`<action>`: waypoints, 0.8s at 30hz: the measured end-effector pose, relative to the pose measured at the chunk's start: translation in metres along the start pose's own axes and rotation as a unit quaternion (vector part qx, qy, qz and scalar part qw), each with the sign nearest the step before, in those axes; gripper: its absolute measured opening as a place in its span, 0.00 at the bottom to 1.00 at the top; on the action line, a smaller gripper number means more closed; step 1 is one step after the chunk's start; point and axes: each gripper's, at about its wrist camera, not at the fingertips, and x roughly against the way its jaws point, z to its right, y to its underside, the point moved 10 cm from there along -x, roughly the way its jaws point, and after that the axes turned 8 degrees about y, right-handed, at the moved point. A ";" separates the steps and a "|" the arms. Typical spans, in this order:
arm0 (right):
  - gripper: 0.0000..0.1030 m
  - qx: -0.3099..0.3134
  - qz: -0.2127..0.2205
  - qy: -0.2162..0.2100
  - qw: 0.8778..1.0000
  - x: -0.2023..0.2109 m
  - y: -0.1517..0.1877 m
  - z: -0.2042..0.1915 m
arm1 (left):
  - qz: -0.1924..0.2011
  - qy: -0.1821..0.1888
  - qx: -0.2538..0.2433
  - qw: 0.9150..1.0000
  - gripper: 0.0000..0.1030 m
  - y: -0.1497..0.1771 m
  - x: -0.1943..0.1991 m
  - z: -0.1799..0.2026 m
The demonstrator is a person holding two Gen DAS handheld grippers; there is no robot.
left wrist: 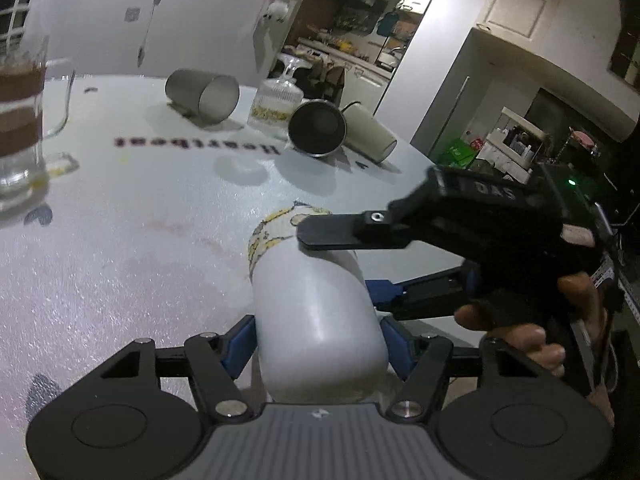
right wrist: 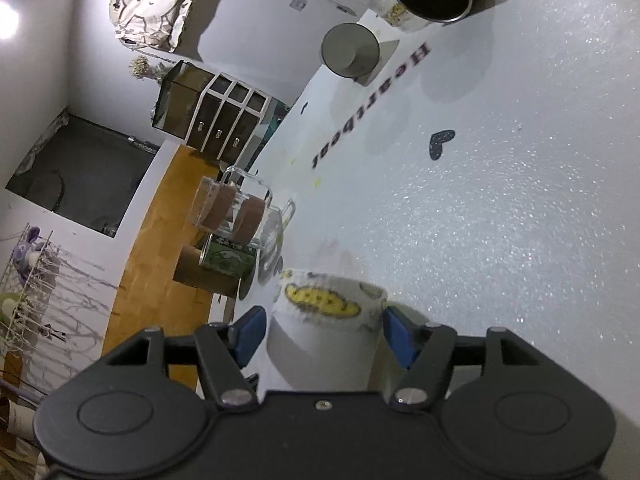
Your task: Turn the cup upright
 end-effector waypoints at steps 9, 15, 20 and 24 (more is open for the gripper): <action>0.63 0.161 0.069 0.049 0.983 0.020 0.007 -0.041 | 0.023 -0.008 -0.061 0.998 0.62 -0.002 0.001 0.009; 0.61 0.330 0.124 0.107 0.930 0.040 0.036 -0.079 | 0.040 -0.029 -0.098 0.994 0.61 0.000 0.000 0.011; 0.60 0.392 0.139 0.132 0.900 0.046 0.052 -0.087 | 0.060 -0.046 -0.129 0.989 0.61 0.008 0.001 0.015; 0.60 0.429 0.144 0.145 0.880 0.050 0.067 -0.092 | 0.063 -0.039 -0.123 0.990 0.62 0.014 0.005 0.014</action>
